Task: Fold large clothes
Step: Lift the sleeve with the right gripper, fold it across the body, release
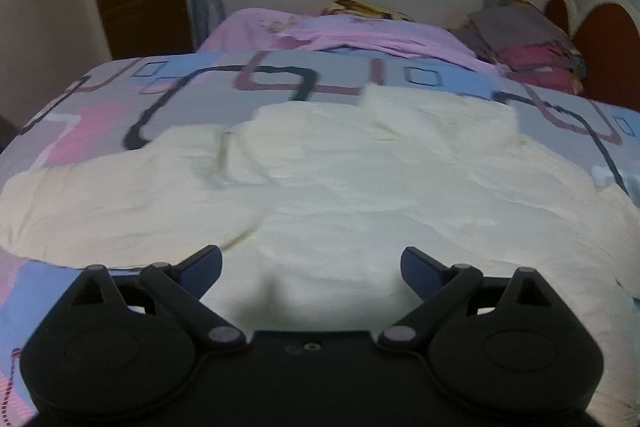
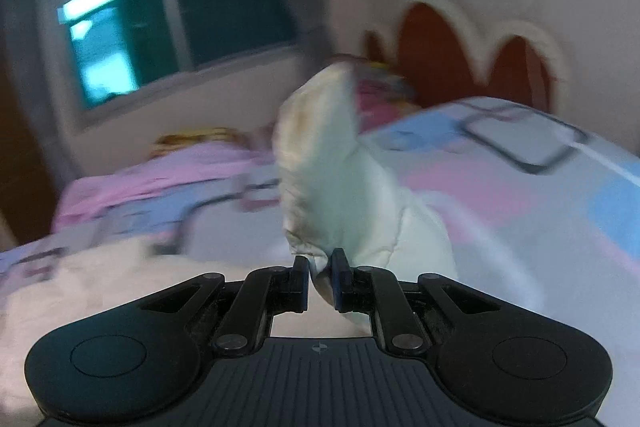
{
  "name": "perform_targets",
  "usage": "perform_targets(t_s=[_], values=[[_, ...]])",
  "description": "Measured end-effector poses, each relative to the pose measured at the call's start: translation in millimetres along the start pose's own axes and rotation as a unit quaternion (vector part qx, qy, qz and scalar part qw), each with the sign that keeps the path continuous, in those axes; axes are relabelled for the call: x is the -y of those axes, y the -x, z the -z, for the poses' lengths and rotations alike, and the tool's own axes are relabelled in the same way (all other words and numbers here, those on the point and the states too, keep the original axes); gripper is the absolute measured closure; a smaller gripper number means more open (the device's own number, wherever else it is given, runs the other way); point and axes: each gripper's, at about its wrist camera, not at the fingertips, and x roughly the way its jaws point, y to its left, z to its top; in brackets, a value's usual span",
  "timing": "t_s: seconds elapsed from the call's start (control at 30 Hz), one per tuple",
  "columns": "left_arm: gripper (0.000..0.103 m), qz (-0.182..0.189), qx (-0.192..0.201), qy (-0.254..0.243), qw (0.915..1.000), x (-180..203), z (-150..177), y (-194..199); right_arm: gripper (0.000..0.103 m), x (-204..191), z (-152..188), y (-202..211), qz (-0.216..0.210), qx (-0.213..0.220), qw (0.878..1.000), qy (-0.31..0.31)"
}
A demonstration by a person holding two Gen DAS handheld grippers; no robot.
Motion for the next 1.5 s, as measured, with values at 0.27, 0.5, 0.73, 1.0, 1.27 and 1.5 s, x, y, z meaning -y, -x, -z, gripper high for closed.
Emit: perform_targets(t_s=[0.27, 0.5, 0.73, 1.0, 1.27, 1.5], values=[[0.007, -0.035, 0.009, 0.022, 0.9991, -65.8, -0.5, 4.6, 0.092, -144.1, 41.0, -43.8, -0.107, -0.049, 0.992, 0.033], [0.006, -0.037, 0.002, 0.039, 0.9985, -97.4, -5.4, 5.7, 0.092, -220.0, 91.4, -77.4, -0.148, -0.118, 0.98, 0.053], [0.006, -0.001, -0.001, 0.041, 0.9992, -89.2, -16.1, -6.7, 0.078, -231.7, 118.1, -88.3, -0.153, -0.165, 0.972, 0.072], [0.006, 0.099, -0.046, 0.065, 0.9919, -49.4, -32.7, -47.9, 0.011, -199.9, 100.5, -52.8, -0.16, -0.138, 0.976, 0.057], [0.04, 0.162, -0.091, 0.033, 0.982, 13.5, -31.2, -112.8, 0.011, -115.2, 80.2, -16.3, -0.065, -0.106, 0.99, 0.062], [0.079, 0.185, -0.079, 0.054, 0.978, 15.6, -23.3, -123.8, 0.011, -53.5, 72.7, -2.0, -0.016, -0.092, 0.996, 0.009]])
